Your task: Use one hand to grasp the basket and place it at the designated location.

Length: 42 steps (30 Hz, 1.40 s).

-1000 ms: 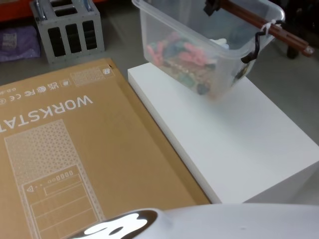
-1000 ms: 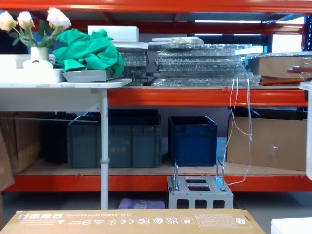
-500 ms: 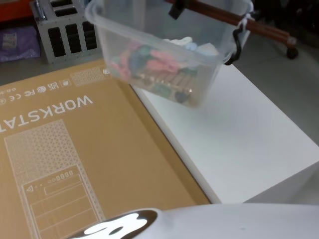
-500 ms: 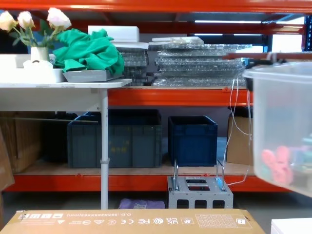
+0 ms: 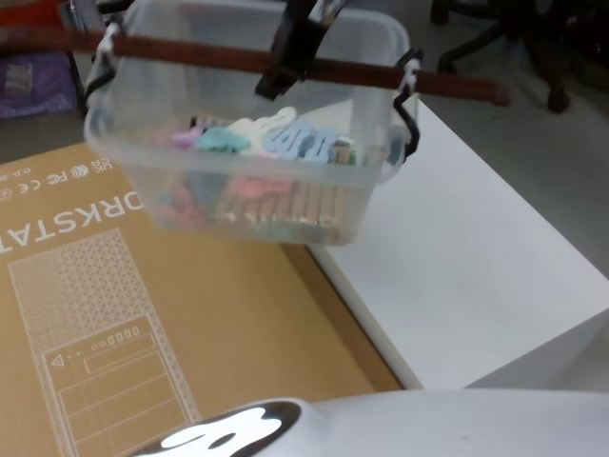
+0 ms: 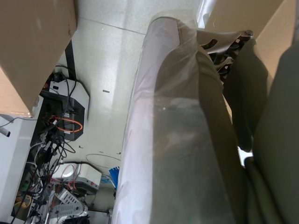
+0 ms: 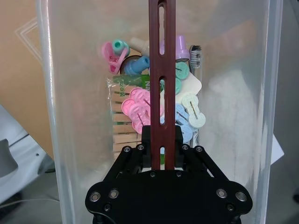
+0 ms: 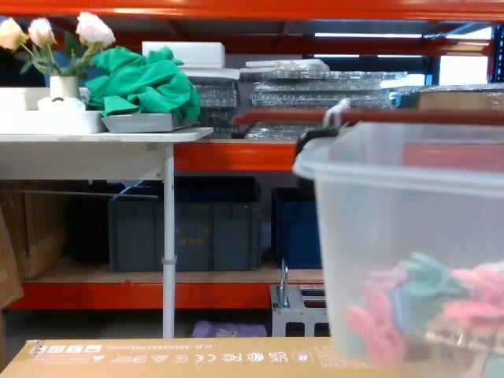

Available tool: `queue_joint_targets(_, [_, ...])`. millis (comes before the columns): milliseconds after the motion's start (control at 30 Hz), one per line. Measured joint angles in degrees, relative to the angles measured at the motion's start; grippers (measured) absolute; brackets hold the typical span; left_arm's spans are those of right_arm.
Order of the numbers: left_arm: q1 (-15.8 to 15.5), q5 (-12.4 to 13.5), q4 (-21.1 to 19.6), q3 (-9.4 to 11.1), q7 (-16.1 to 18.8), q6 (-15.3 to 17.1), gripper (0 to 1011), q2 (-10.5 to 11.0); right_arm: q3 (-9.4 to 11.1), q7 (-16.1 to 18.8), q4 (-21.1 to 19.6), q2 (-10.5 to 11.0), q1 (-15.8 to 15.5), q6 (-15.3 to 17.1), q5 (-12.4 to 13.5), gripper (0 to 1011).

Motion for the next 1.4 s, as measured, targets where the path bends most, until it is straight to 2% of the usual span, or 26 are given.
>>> queue_joint_targets(267, [0.0,0.0,0.0,0.0,0.0,0.0,0,0.0,-2.8,-2.8,-2.6,-2.3,-0.6,-6.5,-2.4,235])
queue_joint_targets(400, [0.0,0.0,0.0,0.0,0.0,0.0,0,0.0,-4.3,-4.8,-3.9,-3.3,-1.0,-11.3,-3.8,235])
queue_joint_targets(633, [0.0,0.0,0.0,0.0,0.0,0.0,0,0.0,-6.5,-7.3,-4.9,-5.2,-1.4,-16.2,-6.0,235])
queue_joint_targets(833, [0.0,0.0,0.0,0.0,0.0,0.0,0,0.0,-8.7,-8.4,-4.9,-7.5,-1.8,-18.0,-8.2,235])
queue_joint_targets(1167, [0.0,0.0,0.0,0.0,0.0,0.0,0,0.0,-11.7,-10.2,-3.0,-10.7,-2.5,-18.2,-10.6,235])
queue_joint_targets(1400, [0.0,0.0,0.0,0.0,0.0,0.0,0,0.0,-12.5,-12.3,-1.2,-11.8,-3.2,-17.9,-10.6,235])
